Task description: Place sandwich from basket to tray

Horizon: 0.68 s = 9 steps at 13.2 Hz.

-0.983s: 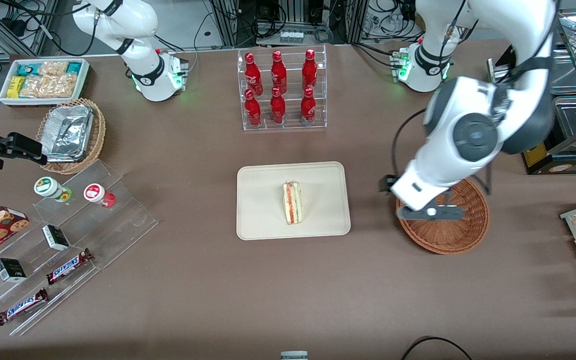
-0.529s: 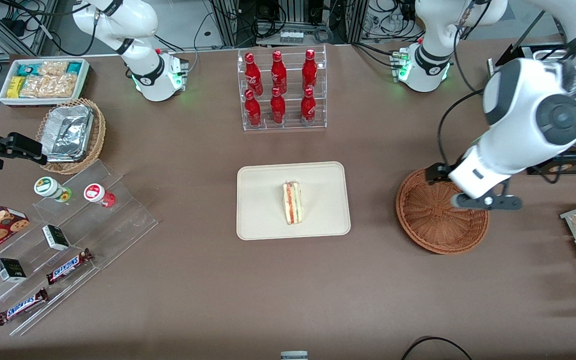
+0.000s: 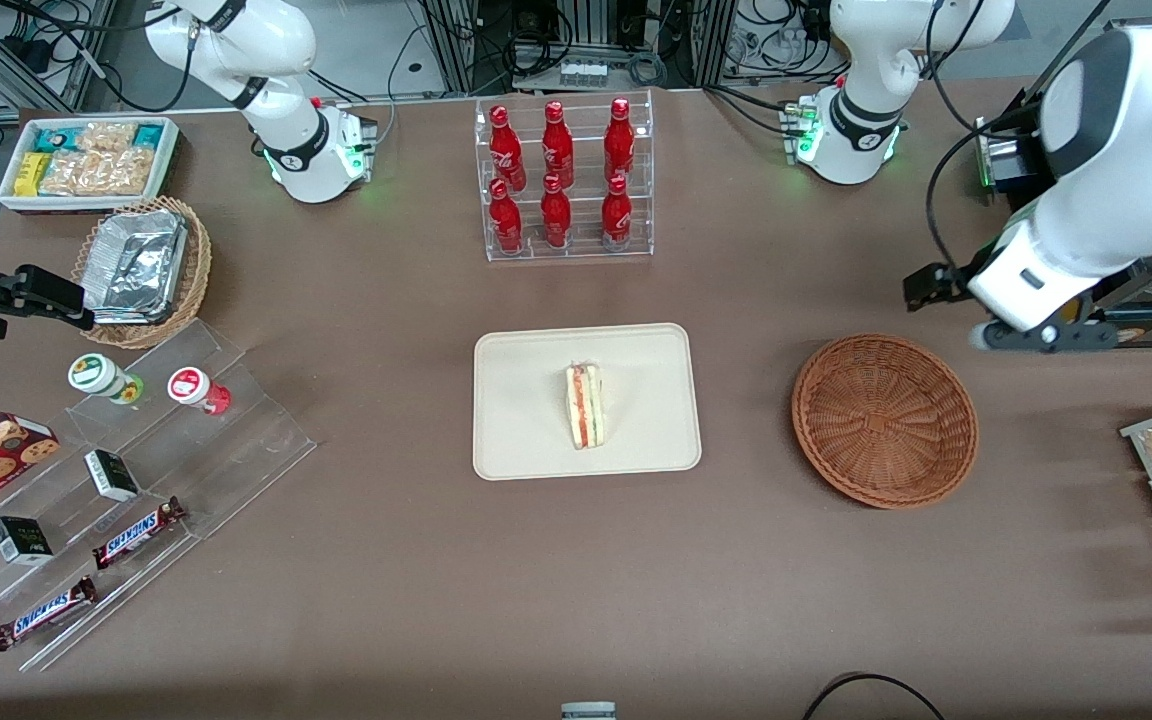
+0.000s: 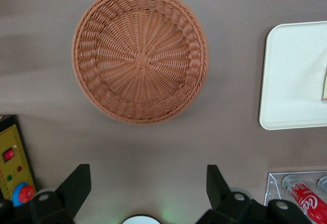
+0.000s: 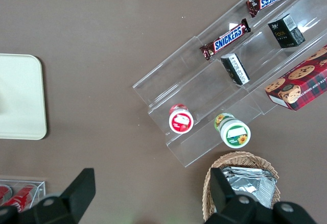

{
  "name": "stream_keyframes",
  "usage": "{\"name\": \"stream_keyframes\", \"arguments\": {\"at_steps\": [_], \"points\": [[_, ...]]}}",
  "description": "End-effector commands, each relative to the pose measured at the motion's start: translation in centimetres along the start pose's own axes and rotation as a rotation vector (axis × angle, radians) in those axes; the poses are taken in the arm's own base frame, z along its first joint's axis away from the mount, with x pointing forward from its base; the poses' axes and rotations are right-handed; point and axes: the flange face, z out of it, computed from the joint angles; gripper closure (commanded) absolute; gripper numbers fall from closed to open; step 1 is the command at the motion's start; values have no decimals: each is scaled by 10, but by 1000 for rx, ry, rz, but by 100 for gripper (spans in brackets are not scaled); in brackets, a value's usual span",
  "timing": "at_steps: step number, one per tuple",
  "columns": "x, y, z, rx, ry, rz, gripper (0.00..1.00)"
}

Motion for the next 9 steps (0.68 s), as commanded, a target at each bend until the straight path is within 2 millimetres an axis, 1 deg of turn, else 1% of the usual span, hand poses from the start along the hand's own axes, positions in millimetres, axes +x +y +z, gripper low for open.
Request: {"name": "stream_keyframes", "arguments": {"at_steps": [1,2,3,4,5,6,7,9], "points": [[-20,-5,-10,11,-10,4,0],[-19,-6,-13,14,-4,5,0],[-17,-11,-20,13,12,-5,0],[-9,-20,-31,5,34,-21,0],[1,-28,-36,1,44,-13,0],[5,-33,-44,7,56,23,0],[9,-43,-48,15,60,37,0],[13,-52,-55,13,61,28,0]]}}
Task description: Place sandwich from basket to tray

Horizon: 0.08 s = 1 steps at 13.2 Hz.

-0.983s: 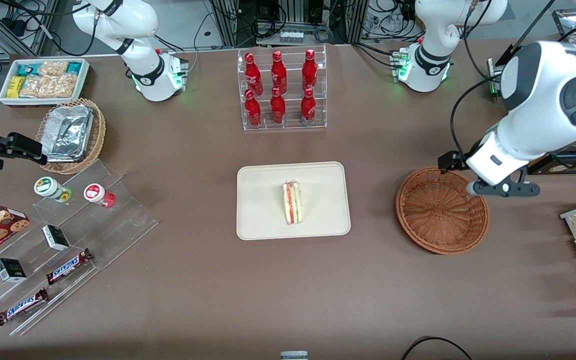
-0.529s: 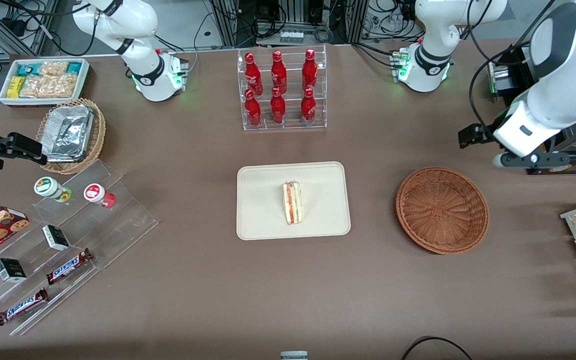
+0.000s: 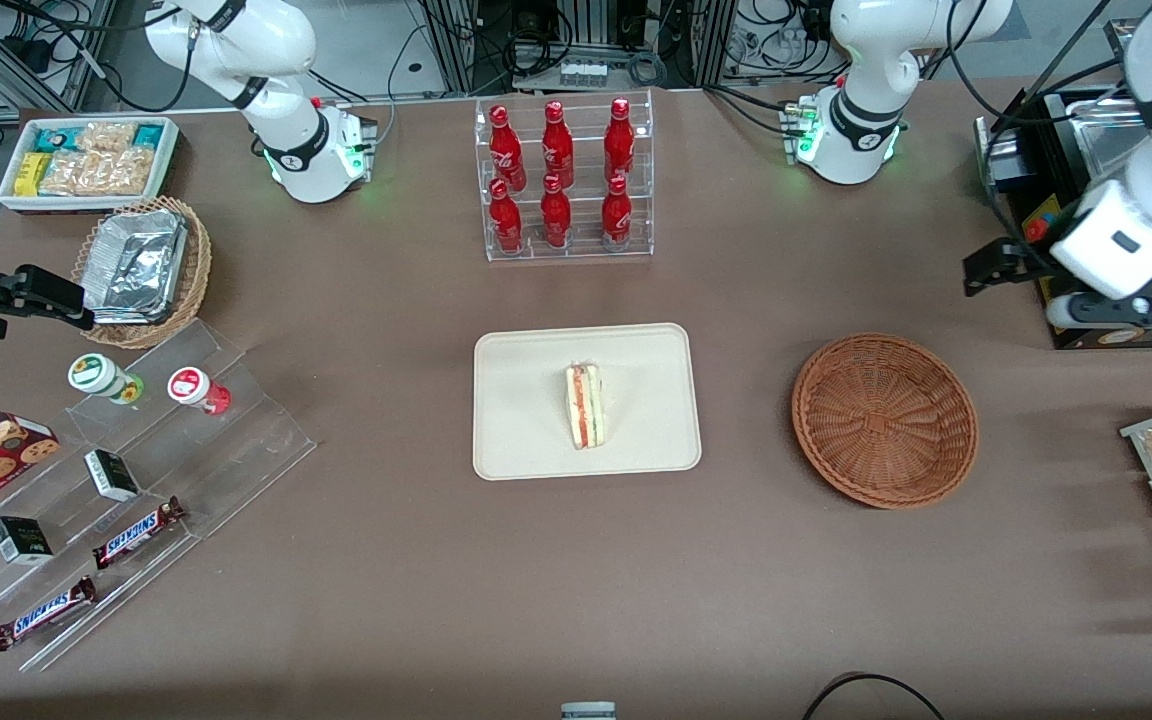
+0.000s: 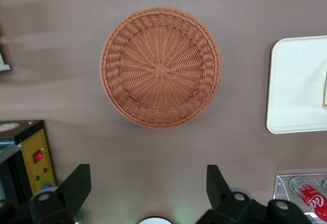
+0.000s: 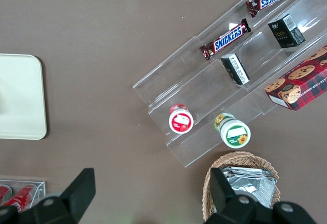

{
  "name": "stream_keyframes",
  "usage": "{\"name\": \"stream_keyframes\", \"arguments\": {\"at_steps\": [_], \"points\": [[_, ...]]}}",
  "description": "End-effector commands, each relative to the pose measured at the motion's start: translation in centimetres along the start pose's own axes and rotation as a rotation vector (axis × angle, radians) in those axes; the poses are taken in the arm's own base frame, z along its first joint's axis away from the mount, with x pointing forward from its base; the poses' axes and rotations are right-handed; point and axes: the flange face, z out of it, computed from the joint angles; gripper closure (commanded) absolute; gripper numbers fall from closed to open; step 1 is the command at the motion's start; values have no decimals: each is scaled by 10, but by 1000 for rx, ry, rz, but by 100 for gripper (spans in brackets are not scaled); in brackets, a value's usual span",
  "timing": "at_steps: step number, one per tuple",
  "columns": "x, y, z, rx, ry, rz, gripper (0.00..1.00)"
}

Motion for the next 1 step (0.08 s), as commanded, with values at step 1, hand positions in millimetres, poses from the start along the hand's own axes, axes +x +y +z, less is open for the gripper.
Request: {"name": "stream_keyframes", "arguments": {"at_steps": [1], "points": [[11,-8,-11,12,-4,12,0]]}}
